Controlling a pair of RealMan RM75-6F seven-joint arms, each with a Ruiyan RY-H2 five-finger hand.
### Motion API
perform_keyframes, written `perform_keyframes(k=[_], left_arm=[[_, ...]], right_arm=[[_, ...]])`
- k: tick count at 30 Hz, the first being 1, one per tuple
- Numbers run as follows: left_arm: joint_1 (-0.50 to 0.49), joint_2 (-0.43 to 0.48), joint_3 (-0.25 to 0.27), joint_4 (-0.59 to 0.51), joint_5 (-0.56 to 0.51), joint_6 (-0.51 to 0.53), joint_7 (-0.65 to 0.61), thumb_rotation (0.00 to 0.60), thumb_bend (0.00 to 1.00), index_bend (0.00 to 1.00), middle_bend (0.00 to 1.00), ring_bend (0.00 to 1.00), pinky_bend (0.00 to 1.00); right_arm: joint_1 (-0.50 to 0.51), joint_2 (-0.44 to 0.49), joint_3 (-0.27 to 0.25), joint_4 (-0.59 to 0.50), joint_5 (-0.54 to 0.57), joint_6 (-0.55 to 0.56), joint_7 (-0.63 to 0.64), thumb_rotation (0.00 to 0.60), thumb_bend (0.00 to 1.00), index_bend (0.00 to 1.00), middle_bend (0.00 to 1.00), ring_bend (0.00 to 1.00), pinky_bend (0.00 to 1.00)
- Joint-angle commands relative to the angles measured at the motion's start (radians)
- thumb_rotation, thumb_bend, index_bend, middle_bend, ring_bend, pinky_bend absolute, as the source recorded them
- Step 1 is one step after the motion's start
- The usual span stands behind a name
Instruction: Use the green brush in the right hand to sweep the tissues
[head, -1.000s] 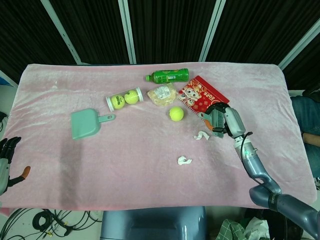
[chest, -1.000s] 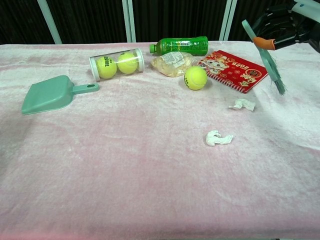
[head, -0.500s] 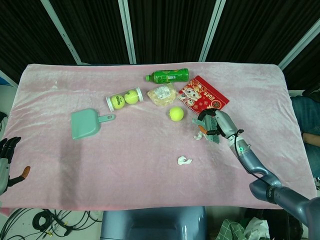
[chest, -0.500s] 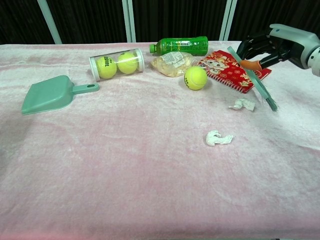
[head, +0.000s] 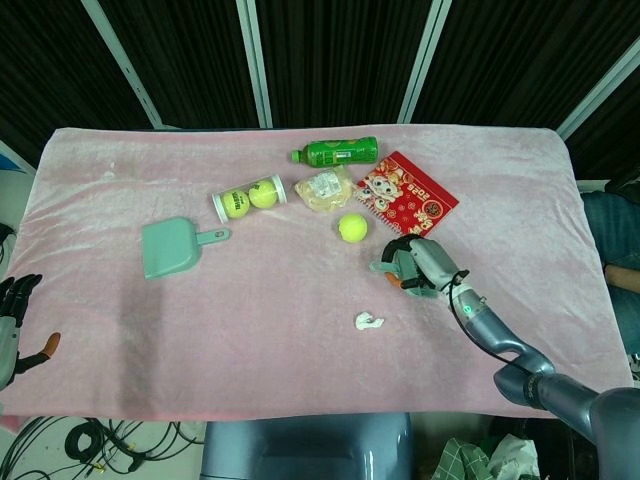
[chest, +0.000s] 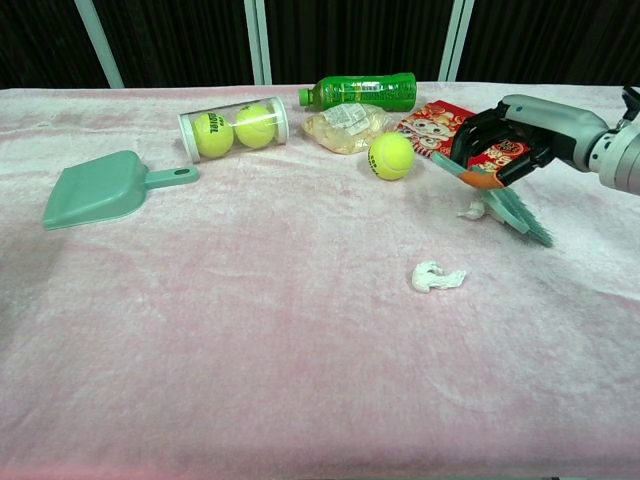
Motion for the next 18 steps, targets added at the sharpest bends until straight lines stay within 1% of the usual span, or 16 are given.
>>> perform_keyframes(k=[1,5,7,13,18], left_arm=[[0.000,0.000,0.000,0.000,0.000,0.000,0.000,0.600,0.31,0.10,0.08,0.01,0.00],[0.000,0.000,0.000,0.000,0.001,0.001,-0.001,0.600,0.31,0.10,0.08,0.01,0.00],[0.000,0.001,0.001,-0.001,0.001,0.000,-0.004,0.600,0.31,0.10,0.08,0.01,0.00],[-0.001,0.003,0.002,-0.001,0.002,-0.003,-0.008,0.600,0.31,0.10,0.08,0.01,0.00],[-0.001,0.004,0.001,-0.002,0.002,-0.003,-0.011,0.600,0.31,0.10,0.08,0.01,0.00]], right_arm=[[0.005,0.001,-0.001,-0.023,0.007,0.001,0.018,0.600,0.50,0.78,0.58,0.30,0.19],[0.010,0.008,0.007,-0.070,0.017,0.010,0.088,0.600,0.50,0.78,0.59,0.31,0.19],[0.012,0.015,0.013,-0.109,0.017,0.026,0.148,0.600,0.50,0.78,0.59,0.32,0.19],[0.013,0.034,0.009,-0.196,-0.001,0.064,0.269,0.600,0.50,0.79,0.60,0.32,0.19],[-0.009,0.015,0.016,-0.271,0.003,0.133,0.350,0.600,0.50,0.80,0.61,0.32,0.19]])
